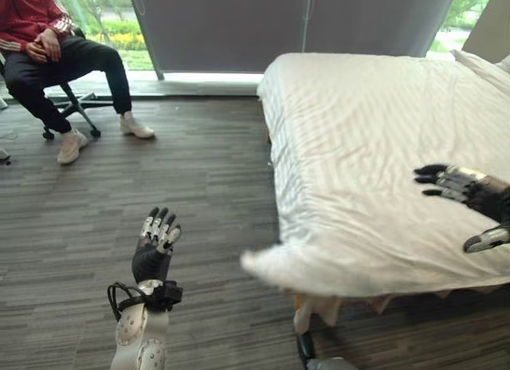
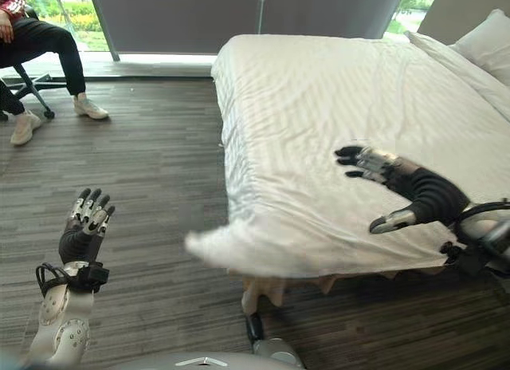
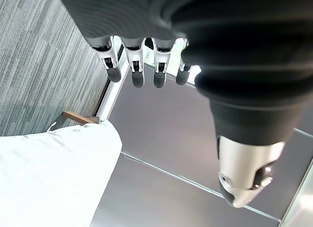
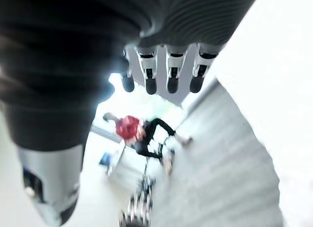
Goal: Making the bed.
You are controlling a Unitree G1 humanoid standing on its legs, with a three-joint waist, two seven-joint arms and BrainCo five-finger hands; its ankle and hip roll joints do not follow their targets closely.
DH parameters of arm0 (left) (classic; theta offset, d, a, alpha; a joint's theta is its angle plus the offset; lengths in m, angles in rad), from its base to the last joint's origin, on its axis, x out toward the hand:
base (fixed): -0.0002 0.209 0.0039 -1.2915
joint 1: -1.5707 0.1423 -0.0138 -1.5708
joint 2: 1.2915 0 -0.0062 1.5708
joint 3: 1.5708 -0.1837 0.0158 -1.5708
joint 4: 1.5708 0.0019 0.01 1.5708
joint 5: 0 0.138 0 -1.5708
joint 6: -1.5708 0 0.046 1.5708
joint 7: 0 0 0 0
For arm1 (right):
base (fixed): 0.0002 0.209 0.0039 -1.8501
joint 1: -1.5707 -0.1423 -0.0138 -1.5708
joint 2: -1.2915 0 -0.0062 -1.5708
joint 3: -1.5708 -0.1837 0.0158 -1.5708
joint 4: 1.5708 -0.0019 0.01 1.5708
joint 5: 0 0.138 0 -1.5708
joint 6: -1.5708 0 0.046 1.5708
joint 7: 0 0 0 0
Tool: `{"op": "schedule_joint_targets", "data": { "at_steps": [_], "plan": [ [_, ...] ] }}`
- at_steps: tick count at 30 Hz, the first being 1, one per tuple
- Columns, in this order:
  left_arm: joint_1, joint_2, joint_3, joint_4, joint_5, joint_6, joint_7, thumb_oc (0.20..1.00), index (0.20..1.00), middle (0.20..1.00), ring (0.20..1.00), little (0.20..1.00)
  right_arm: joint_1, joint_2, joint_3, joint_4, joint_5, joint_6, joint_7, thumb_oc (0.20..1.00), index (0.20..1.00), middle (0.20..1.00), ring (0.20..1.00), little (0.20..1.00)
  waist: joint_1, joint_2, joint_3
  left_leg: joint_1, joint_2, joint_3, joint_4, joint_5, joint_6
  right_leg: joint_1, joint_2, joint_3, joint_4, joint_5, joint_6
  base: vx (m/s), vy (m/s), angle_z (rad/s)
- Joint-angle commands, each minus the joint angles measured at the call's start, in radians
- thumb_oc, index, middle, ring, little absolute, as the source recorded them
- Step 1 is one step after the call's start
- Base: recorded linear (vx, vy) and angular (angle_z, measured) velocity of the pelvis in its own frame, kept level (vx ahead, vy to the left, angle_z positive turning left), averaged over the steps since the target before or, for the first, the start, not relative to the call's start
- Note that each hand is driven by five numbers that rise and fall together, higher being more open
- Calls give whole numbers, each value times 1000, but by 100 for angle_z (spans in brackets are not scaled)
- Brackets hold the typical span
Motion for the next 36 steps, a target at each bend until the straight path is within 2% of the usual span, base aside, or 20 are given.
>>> {"op": "schedule_joint_targets", "data": {
  "at_steps": [1, 3, 4, 5, 6, 7, 8, 9, 12, 13, 14, 18, 24, 25, 31, 34, 36],
  "plan": [
    [-15, 55, 18, -18, -38, -32, -12, 1000, 1000, 1000, 1000, 1000, -65, 1, 40, 47, -19, -10, -16, 1000, 1000, 1000, 1000, 1000, 35, 5, -22, -13, -20, -70, 10, -25, 29, 37, -5, -59, 26, -59, 29, -4, 8, 3],
    [-22, 57, 24, -15, -38, -33, 1, 1000, 1000, 1000, 1000, 1000, -107, 34, 63, 66, -12, -10, -63, 1000, 1000, 1000, 1000, 1000, 37, 8, -16, -10, -21, -73, 11, -24, 31, 41, -7, -62, 29, -61, 29, 0, 4, 2],
    [-27, 59, 37, -20, -42, -35, 18, 1000, 1000, 1000, 1000, 1000, -180, 95, 21, 124, 8, -41, -143, 1000, 1000, 1000, 1000, 1000, 39, 14, -14, -10, -22, -74, 9, -24, 34, 41, -8, -64, 27, -61, 30, 0, 0, 0],
    [-28, 59, 38, -20, -42, -35, 18, 1000, 1000, 1000, 1000, 1000, -182, 95, 23, 124, 8, -41, -143, 1000, 1000, 1000, 1000, 1000, 38, 13, -13, -9, -22, -75, 10, -24, 34, 42, -8, -65, 28, -61, 30, 0, 0, 0],
    [-37, 61, 36, -27, -55, -42, 43, 1000, 1000, 1000, 1000, 1000, -298, 206, 45, 215, 102, -106, -252, 1000, 1000, 1000, 1000, 1000, 41, 16, -12, -7, -23, -78, 6, -24, 37, 46, -10, -67, 23, -60, 30, 0, 0, 0],
    [-41, 64, 32, -34, -64, -43, 58, 1000, 1000, 1000, 1000, 1000, -348, 271, 69, 237, 134, -115, -296, 1000, 1000, 1000, 1000, 1000, 45, 16, -11, -8, -24, -78, 7, -24, 38, 45, -11, -66, 21, -59, 30, 6, 6, 6],
    [-50, 71, 21, -27, -66, -33, 74, 1000, 1000, 1000, 1000, 1000, -414, 379, 148, 269, 197, -114, -317, 1000, 1000, 1000, 1000, 1000, 64, 16, -8, -16, -28, -79, 7, -22, 41, 39, -14, -65, 16, -52, 30, 0, 0, 0],
    [-50, 72, 22, -27, -67, -33, 74, 1000, 1000, 1000, 1000, 1000, -416, 380, 150, 269, 197, -114, -318, 1000, 1000, 1000, 1000, 1000, 64, 16, -8, -17, -29, -79, 8, -21, 41, 38, -14, -65, 16, -52, 30, -17, -8, -6],
    [-63, 73, -17, -21, -74, -15, 87, 1000, 1000, 1000, 1000, 1000, -500, 532, 333, 348, 310, -76, -333, 1000, 1000, 1000, 1000, 1000, 93, 18, 5, -25, -32, -80, 11, -19, 42, 31, -17, -67, 16, -51, 30, -18, -15, 0],
    [-66, 65, -34, -17, -77, 1, 78, 1000, 1000, 1000, 1000, 1000, -543, 701, 463, 424, 296, -30, -348, 200, 200, 200, 200, 200, 124, 34, 26, -40, -37, -91, 20, -17, 43, 24, -22, -82, 16, -54, 32, -27, -33, 10],
    [-66, 65, -34, -16, -77, 1, 78, 1000, 1000, 1000, 1000, 1000, -544, 701, 463, 424, 296, -30, -348, 200, 200, 200, 200, 200, 124, 34, 26, -40, -37, -92, 20, -17, 43, 24, -22, -82, 16, -54, 32, -21, -33, 13],
    [-99, 50, -60, -3, -84, -13, 94, 1000, 1000, 1000, 1000, 1000, -636, 877, 566, 624, 331, -27, -371, 200, 200, 200, 200, 200, 161, 56, 55, -71, -44, -111, 31, -11, 43, 8, -30, -107, 16, -56, 29, -9, -16, 21],
    [-121, 38, -96, -4, -93, -29, 100, 1000, 1000, 1000, 1000, 1000, -718, 973, 665, 799, 278, -20, -397, 200, 200, 200, 200, 200, 199, 79, 85, -126, -48, -136, 44, 5, 36, -22, -35, -133, 16, -58, 19, -14, -33, 16],
    [-115, 36, -95, -4, -99, -35, 103, 1000, 1000, 1000, 1000, 1000, -729, 987, 648, 815, 283, -29, -409, 200, 200, 200, 200, 200, 206, 89, 99, -147, -48, -150, 48, 12, 33, -33, -35, -142, 16, -60, 13, -8, -55, 16],
    [-102, 30, -85, -7, -106, -40, 114, 1000, 1000, 1000, 1000, 1000, -726, 995, 576, 794, 332, -65, -432, 200, 200, 200, 200, 200, 209, 102, 115, -175, -49, -160, 52, 21, 31, -54, -37, -153, 16, -60, 9, 3, -22, 7],
    [-106, 35, -88, -10, -116, -50, 126, 1000, 1000, 1000, 1000, 1000, -731, 986, 481, 841, 332, -130, -489, 200, 200, 200, 200, 200, 203, 124, 153, -225, -53, -171, 63, 32, 27, -92, -37, -155, 16, -56, 2, -23, -30, 6],
    [-110, 35, -89, -10, -117, -52, 129, 1000, 1000, 1000, 1000, 1000, -746, 987, 457, 858, 342, -143, -501, 200, 200, 200, 200, 200, 204, 132, 160, -236, -53, -172, 65, 35, 26, -100, -38, -156, 16, -54, 1, -18, -22, 8]
  ]
}}
